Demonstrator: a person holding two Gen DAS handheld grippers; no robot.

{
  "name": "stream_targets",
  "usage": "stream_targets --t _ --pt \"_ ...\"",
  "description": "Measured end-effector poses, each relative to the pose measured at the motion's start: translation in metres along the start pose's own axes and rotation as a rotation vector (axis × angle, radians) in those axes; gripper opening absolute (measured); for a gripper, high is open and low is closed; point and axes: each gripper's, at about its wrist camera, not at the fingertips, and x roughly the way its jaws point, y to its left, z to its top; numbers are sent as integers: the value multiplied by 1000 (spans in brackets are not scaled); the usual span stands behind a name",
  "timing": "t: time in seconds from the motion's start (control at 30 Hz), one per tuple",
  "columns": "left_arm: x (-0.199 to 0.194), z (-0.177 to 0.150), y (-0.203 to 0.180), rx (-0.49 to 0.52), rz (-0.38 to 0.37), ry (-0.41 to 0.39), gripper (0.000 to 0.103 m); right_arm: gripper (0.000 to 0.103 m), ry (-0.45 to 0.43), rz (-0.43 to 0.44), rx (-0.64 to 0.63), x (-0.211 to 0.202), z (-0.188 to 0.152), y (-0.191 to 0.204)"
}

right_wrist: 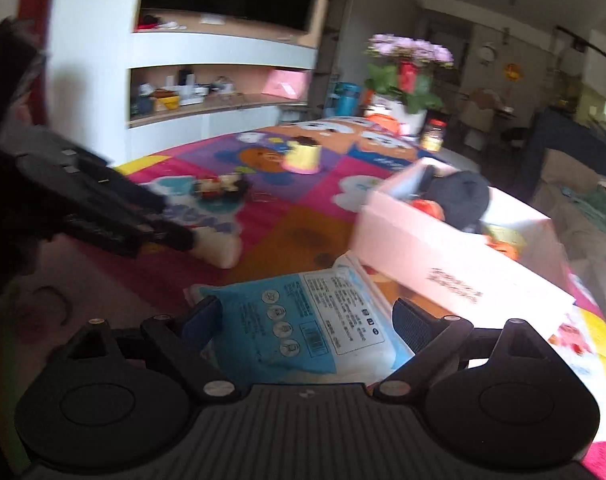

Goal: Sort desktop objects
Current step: 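Grasp the white red-capped bottle with the left gripper while the right gripper holds the tissue pack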

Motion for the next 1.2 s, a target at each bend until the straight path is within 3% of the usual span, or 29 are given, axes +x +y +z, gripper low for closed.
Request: stream_targets --t 0.1,0.17,0.3,0.53,0.77,0.9,1.1,1.2 --pt "1 0 -5 -16 -42 9 62 92 15 -135 65 4 -5 -26" --pt "3 0 -11 -19 -56 16 64 92 30 -157 143 3 -10 -45" --pt "8 -2 -22 -19 -93 38 67 98 36 -160 271 -5 -26 -67" --pt "29 8 -38 5 -96 33 67 102 33 -170 340 -9 -41 -74" --pt "38 5 -50 58 -79 16 56 103 19 -166 352 -12 -42 -75" --pt "34 3 -48 59 -95 13 52 103 5 -151 369 -14 -39 -74" --pt "31 -2 -53 73 -113 3 52 103 14 -74 526 -1 -14 -84" --pt "28 -4 -54 75 -125 1 55 103 64 -129 577 14 -6 -88"
